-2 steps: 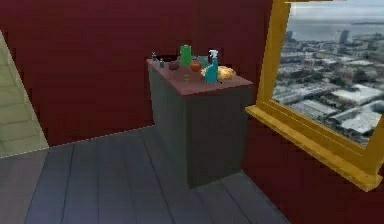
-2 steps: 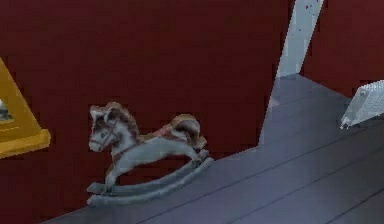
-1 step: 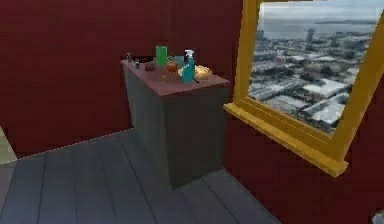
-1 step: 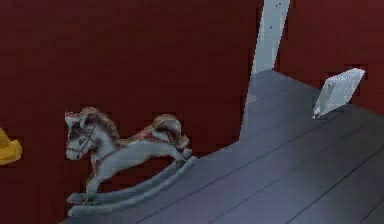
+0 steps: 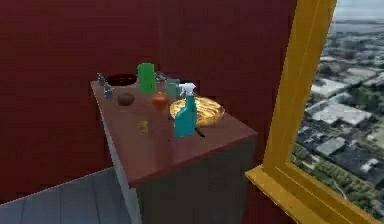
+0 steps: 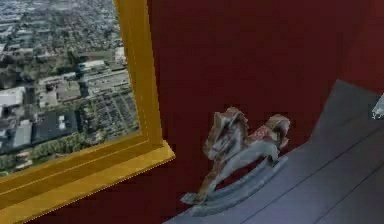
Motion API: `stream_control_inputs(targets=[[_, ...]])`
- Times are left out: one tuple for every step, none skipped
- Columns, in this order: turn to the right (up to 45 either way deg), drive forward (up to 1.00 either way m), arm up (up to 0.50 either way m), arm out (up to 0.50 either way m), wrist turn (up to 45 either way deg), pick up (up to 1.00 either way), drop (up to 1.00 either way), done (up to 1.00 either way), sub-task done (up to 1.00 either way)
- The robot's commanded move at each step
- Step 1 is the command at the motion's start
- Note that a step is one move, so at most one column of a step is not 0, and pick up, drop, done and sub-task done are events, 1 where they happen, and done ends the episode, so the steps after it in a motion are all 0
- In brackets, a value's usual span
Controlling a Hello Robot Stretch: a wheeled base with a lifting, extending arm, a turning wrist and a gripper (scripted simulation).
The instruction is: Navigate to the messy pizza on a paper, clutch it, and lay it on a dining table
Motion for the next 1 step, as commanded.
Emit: stream_control_inputs(targets=[[-45.0, 0.0, 0.0, 0.0, 0.0, 0.0, 0.0, 0.0, 0.0]])
